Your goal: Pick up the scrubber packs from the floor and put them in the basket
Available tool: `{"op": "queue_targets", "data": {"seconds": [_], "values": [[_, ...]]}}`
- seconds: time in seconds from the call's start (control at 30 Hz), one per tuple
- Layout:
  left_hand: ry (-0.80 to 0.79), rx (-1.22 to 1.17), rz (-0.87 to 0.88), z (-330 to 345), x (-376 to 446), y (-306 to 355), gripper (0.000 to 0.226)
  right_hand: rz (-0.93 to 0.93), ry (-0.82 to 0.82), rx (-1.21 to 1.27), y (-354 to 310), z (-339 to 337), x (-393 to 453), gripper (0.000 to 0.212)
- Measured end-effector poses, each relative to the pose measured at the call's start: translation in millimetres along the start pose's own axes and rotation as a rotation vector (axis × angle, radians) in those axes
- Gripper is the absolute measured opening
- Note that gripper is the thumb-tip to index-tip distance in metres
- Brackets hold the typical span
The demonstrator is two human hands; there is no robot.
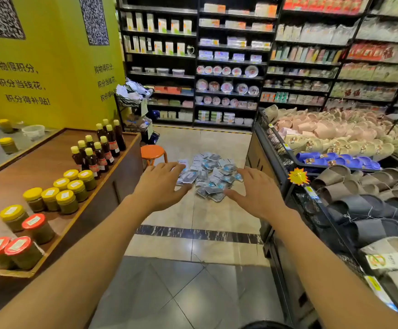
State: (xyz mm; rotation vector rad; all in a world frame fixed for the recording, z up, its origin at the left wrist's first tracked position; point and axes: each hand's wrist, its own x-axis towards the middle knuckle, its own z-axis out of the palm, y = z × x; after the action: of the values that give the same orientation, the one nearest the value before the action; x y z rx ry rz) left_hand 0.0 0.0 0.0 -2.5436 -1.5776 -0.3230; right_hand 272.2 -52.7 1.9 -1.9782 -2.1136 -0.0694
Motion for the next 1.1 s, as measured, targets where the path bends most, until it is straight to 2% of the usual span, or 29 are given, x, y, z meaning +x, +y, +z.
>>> {"op": "queue_targets", "data": {"seconds": [0.3, 0.43, 0.53, 0.67, 0.8, 0.93, 1.1], "values": [[-0.079, -0.02, -0.022, 61, 109, -56, 0.073, 0.033, -0.069, 0.01, 33, 45, 118, 0.096], [-0.117, -0.06, -0.049, 83, 169, -81, 0.087, 0.064, -0.123, 0.054, 44, 58, 184, 0.095], [-0.109, -0.119, -0.051, 98, 216, -95, 0.078, 0.103, -0.137, 0.056, 56, 68, 233, 0.097], [-0.127, -0.181, -0.034, 112, 275, -109, 0.08, 0.13, -0.171, 0.059, 74, 82, 287, 0.098], [-0.133, -0.211, -0.032, 139, 337, -117, 0.065, 0.121, -0.145, 0.078, 102, 103, 343, 0.098], [-0.147, -0.198, -0.054, 169, 411, -124, 0.075, 0.141, -0.155, 0.087, 141, 133, 409, 0.096], [-0.189, -0.196, -0.042, 213, 524, -130, 0.069, 0.154, -0.18, 0.111, 196, 163, 503, 0.095]]}}
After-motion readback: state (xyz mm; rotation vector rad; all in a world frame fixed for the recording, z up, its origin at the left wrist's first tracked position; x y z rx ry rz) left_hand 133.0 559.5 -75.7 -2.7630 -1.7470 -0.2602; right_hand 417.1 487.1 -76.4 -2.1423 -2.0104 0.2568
